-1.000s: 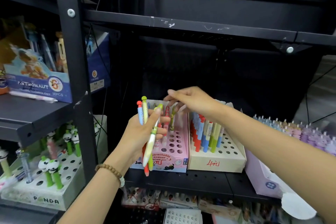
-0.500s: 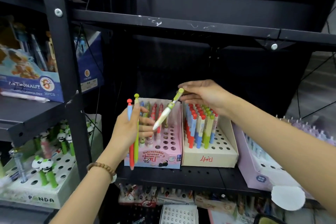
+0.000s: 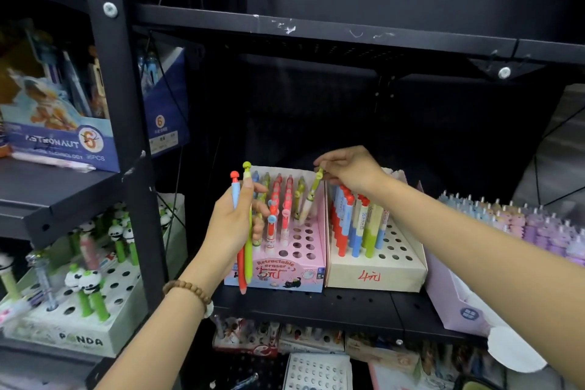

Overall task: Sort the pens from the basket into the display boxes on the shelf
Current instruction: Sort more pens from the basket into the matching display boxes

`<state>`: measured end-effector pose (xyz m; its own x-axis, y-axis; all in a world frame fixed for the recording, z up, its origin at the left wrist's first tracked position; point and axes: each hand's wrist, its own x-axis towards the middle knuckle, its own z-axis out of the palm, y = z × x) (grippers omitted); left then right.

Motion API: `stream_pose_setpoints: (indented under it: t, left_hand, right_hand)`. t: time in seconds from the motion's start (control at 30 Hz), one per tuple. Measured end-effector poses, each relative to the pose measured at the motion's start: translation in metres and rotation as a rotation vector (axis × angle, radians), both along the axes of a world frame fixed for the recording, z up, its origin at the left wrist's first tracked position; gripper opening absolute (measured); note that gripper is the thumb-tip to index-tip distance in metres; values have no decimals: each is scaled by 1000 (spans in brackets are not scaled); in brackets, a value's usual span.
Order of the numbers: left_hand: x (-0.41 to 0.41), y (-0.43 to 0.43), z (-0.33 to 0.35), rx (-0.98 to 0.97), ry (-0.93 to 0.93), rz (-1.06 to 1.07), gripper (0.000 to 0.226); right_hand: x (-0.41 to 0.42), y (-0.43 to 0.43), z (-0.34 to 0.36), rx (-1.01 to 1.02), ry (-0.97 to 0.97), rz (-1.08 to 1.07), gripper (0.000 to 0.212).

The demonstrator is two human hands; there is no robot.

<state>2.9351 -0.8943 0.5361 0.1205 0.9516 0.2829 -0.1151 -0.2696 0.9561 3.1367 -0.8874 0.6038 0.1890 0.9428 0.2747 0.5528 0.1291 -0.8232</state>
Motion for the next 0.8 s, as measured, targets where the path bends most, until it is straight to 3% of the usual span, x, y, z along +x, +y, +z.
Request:
stream_pose_setpoints:
  t: [0.2, 0.47, 0.7, 0.8]
  left_hand:
    - [-1, 3, -2, -14, -29, -25, 37]
    - [1, 3, -2, 9, -35, -17, 34]
    - [1, -2, 0, -72, -84, -38, 24]
    - [-2, -6, 1, -40, -52, -79, 21]
  right_hand:
    - [1, 7, 2, 7, -22, 29, 17]
    - [-4, 9, -10, -72, -239, 111, 16]
    - [-8, 16, -9, -134, -249, 96, 6]
    - [-10, 18, -9, -151, -346, 97, 6]
